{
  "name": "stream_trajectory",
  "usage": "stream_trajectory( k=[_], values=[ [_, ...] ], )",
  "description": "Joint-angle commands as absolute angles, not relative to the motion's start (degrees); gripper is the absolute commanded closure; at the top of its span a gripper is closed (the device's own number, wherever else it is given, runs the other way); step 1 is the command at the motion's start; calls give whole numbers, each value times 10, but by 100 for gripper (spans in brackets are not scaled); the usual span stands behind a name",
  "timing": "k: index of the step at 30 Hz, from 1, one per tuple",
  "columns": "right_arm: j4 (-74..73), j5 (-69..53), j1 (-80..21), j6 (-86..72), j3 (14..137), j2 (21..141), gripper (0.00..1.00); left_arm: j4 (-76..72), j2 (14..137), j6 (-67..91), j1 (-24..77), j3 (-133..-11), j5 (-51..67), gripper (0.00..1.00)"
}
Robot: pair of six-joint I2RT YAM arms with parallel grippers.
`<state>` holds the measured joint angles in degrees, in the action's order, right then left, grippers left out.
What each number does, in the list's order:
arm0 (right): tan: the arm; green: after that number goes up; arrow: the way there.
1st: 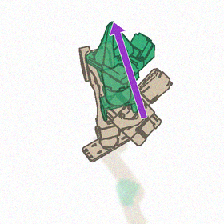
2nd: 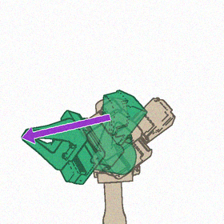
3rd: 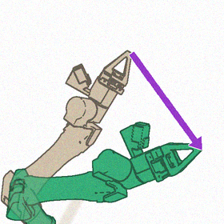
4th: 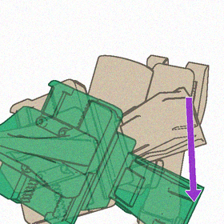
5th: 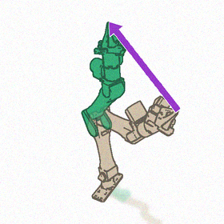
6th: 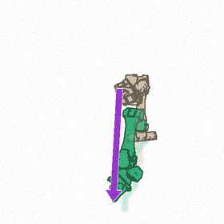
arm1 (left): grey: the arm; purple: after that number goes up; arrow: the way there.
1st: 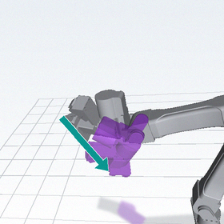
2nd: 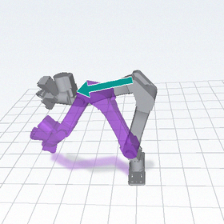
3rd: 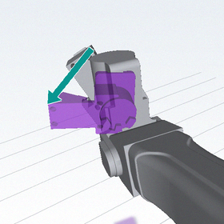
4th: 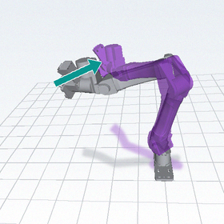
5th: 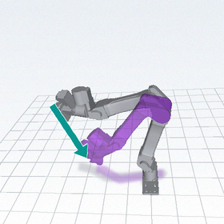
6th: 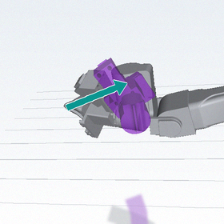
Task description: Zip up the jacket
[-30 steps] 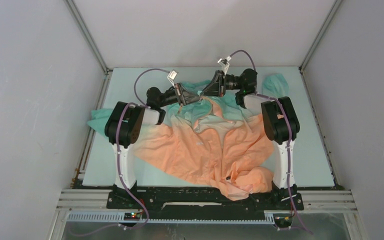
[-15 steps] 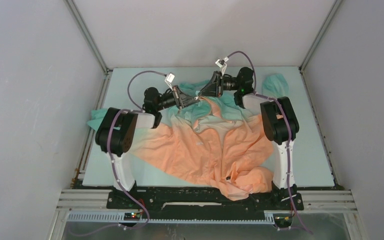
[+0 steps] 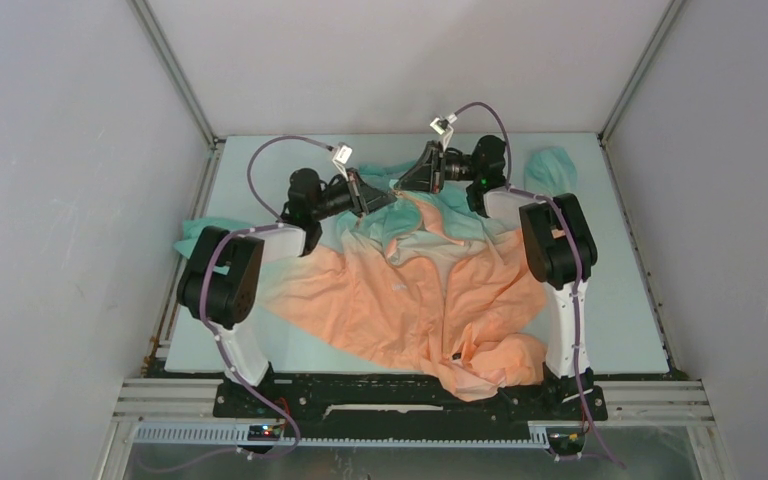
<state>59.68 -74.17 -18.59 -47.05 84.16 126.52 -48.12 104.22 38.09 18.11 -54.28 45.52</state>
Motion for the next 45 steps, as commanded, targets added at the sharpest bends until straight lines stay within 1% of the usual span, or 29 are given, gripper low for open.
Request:
stream_trajectory(
  k=[1,2,6,9,10,11,12,13,15,18,19,20,22,23,25,28,29,30,32,33,36,39,41,45],
  values=[
    [661,-700,-200,-491,831,1234,100,-422,988,322,202,-527,428,97],
    [667,-696,-199,-495,824,1230,100,-420,981,321,202,-520,416,92],
    [691,-680,-195,-507,807,1220,100,-410,941,326,202,-486,376,64],
    [709,-663,-189,-520,801,1220,100,-403,900,334,202,-452,349,51],
    [715,-659,-188,-524,802,1221,100,-401,885,339,202,-438,341,35],
    [717,-656,-188,-526,801,1220,100,-399,872,347,202,-426,334,24],
    [717,-650,-187,-527,801,1219,100,-399,858,362,203,-416,325,15],
    [717,-646,-187,-527,801,1220,100,-401,846,383,203,-405,315,12],
    [720,-639,-187,-530,801,1219,100,-388,816,437,202,-394,282,12],
    [720,-632,-186,-532,798,1216,100,-326,783,492,202,-407,232,19],
    [719,-630,-186,-534,797,1215,100,-315,774,497,203,-414,225,25],
    [719,-630,-185,-536,798,1216,100,-309,770,490,204,-425,225,33],
    [721,-631,-184,-540,797,1216,100,-276,777,447,202,-469,242,41],
    [723,-632,-183,-542,797,1217,100,-219,786,421,201,-504,258,40],
    [730,-632,-181,-548,797,1218,100,-149,807,383,197,-566,271,35],
    [739,-632,-179,-558,798,1219,100,-134,830,357,194,-616,291,31],
    [744,-632,-179,-561,797,1220,100,-123,837,345,194,-631,293,31],
    [748,-632,-178,-565,798,1220,100,-113,847,329,193,-648,296,36],
    [756,-635,-177,-572,800,1221,100,-96,869,305,193,-685,311,47],
    [762,-637,-176,-578,800,1223,100,-79,880,286,194,-704,314,49],
    [780,-639,-173,-595,801,1226,100,-55,905,227,194,-740,356,49],
    [788,-643,-172,-606,807,1232,100,-5,933,178,192,-788,384,46],
    [789,-643,-172,-607,807,1231,100,18,941,172,193,-802,387,44],
    [789,-644,-173,-607,809,1232,100,24,958,171,193,-814,390,45]
  ],
)
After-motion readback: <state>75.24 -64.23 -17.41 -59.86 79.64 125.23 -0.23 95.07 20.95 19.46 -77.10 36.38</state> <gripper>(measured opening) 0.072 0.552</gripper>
